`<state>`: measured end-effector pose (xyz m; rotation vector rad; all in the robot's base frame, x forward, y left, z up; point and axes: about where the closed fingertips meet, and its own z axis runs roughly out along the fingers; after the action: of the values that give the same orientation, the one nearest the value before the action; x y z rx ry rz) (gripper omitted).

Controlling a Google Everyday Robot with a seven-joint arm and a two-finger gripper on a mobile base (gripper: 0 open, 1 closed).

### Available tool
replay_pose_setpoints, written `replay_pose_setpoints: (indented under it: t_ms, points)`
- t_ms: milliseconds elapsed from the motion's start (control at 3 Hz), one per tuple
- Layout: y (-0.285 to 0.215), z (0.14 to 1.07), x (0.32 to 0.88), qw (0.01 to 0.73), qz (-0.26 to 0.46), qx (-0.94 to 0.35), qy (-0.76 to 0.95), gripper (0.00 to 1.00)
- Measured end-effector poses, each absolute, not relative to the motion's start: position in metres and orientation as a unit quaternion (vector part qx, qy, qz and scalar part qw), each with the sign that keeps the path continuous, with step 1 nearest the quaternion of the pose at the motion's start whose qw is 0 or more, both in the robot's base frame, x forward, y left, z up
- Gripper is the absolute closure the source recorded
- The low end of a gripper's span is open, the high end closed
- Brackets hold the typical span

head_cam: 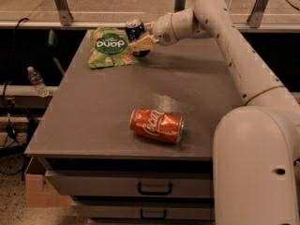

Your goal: Move pepsi can near green rice chip bag

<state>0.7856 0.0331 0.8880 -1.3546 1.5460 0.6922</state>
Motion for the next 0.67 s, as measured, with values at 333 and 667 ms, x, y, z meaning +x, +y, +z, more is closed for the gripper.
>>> replay_pose_setpoints:
  t_ms: [333,667]
  points:
    - [0.0301,0.8712,0.7889,0.458,0.277,-0.552,0.640,0.85]
    - [0.0279,0.8685,0.7907,0.456,0.276,-0.550,0.643,0.61]
